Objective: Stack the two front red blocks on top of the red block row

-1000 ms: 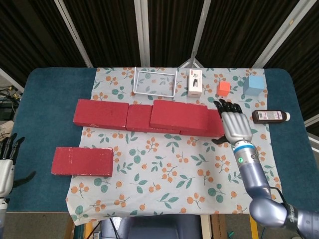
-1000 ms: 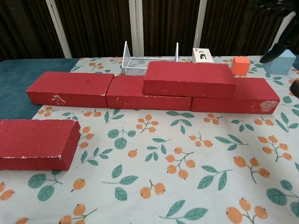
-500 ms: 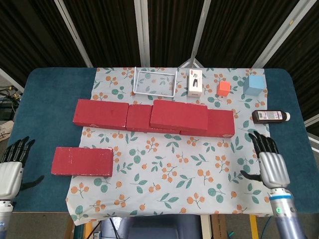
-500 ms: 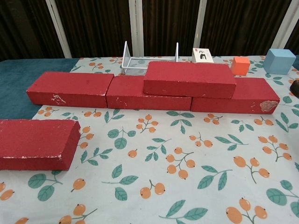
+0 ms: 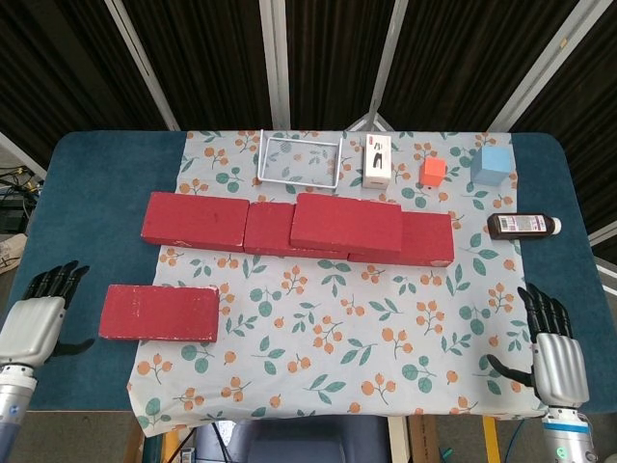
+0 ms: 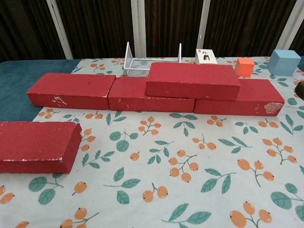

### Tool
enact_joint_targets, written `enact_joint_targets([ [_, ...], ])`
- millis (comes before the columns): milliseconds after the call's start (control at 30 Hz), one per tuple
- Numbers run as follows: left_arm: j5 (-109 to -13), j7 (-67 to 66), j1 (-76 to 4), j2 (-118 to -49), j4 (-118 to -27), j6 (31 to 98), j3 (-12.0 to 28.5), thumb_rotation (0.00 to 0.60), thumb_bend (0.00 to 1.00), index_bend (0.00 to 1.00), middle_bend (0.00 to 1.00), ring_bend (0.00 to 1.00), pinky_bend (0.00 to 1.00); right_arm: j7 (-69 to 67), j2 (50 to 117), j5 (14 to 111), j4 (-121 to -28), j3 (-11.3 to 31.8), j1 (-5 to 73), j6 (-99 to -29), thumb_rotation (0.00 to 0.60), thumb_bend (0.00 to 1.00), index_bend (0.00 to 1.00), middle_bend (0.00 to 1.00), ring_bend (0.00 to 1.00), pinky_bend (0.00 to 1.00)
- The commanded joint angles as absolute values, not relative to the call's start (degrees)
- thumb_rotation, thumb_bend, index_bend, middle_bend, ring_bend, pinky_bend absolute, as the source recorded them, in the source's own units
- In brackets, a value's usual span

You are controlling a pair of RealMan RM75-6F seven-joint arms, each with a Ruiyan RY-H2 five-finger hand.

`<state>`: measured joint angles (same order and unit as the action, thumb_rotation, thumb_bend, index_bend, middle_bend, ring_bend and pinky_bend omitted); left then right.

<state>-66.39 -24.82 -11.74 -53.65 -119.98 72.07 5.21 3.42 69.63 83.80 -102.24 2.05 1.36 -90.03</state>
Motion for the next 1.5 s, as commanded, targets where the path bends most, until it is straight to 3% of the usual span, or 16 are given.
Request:
enact_joint_targets([
  [33, -58.17, -30.80, -17.55, -51.52, -123.15, 66.16, 7.31, 0.600, 0.00, 0.00, 0.00, 0.00, 0.00, 3.17, 69.51, 83.92, -102.41, 2.07, 1.18, -90.13, 0.600, 0.05, 0.00, 0.00, 0.00, 0.00],
  [267, -45.56, -37.78, -25.27, -53.76, -122.64, 60.65, 8.05, 0.600, 0.00, 0.00, 0.00, 0.00, 0.00, 4.01, 69.73, 83.57, -103.27, 1.87, 1.42, -88.66, 0.600, 0.05, 0.00, 0.00, 0.00, 0.00],
  [667, -37.27, -44.65, -31.82, -61.43, -119.09, 61.28, 5.59, 0.600, 0.00, 0.00, 0.00, 0.00, 0.00, 4.49, 69.75, 81.77, -103.30, 2.74, 1.73, -87.19, 0.600, 0.05, 0.00, 0.00, 0.00, 0.00],
  [1500, -37.43, -45.25, -34.18, -69.33, -112.33, 64.06, 0.86, 0.600, 0.00, 0.00, 0.00, 0.00, 0.00, 4.96, 69.99, 80.75, -104.03, 3.24, 1.49, -86.33, 0.600, 0.05, 0.00, 0.00, 0.00, 0.00],
])
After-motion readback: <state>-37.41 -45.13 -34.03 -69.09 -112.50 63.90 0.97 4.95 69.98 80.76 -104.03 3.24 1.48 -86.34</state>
